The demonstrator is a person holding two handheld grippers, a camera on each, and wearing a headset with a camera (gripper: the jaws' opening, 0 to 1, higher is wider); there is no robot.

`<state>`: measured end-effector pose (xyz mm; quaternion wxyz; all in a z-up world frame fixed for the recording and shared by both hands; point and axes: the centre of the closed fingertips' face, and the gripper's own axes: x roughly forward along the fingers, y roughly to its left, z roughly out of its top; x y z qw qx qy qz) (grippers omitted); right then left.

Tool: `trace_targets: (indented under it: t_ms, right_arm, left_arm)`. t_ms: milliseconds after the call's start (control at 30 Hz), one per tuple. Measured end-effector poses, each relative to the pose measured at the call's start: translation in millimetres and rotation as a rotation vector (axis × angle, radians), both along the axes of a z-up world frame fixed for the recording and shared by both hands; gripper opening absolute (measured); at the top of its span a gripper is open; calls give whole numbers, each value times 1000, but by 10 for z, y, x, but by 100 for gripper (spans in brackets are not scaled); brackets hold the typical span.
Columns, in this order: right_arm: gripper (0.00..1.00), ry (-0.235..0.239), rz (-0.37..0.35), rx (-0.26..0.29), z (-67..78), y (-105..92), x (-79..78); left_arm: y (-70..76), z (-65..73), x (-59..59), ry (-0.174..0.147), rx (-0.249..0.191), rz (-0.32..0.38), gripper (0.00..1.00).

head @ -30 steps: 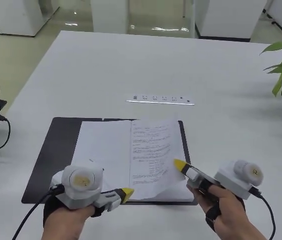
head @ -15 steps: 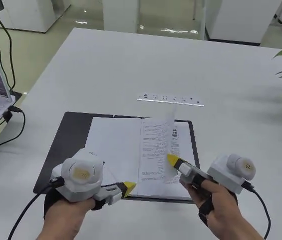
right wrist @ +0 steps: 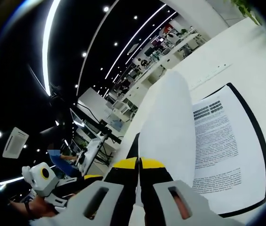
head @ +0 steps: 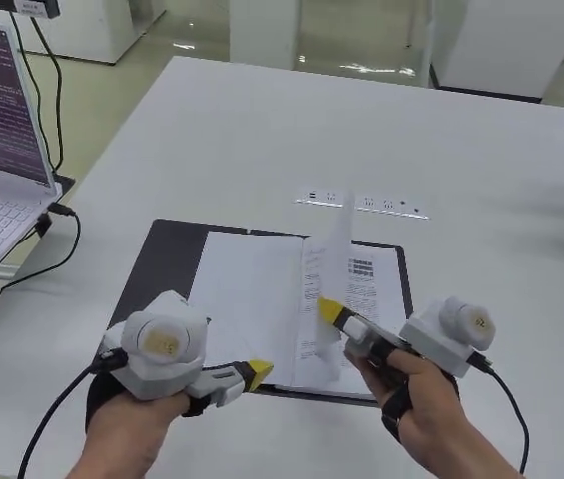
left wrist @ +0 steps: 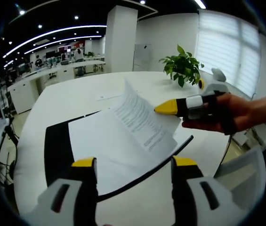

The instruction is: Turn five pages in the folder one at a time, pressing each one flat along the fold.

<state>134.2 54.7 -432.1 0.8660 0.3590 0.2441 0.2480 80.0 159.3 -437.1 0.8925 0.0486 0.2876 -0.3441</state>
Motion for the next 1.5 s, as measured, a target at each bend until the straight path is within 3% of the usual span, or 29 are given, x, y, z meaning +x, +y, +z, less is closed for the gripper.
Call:
trace_targets:
  t_ms: [300,767,1200,1500]
  right_arm:
    - [0,3,19,6,4,221,-51]
    - [0,6,40,26,36,528,27]
    - [0,30,75,40,-52,829,47]
    - [0,44,115,25,-137,1060,71]
  left_arm:
    - [122,-13,-30,2,3,7,65]
    - [238,-15,-20,0,3,15,65]
    - [388,-52,-28,5,26,-11,65]
    - [573,-12,83,0,38,-18,64]
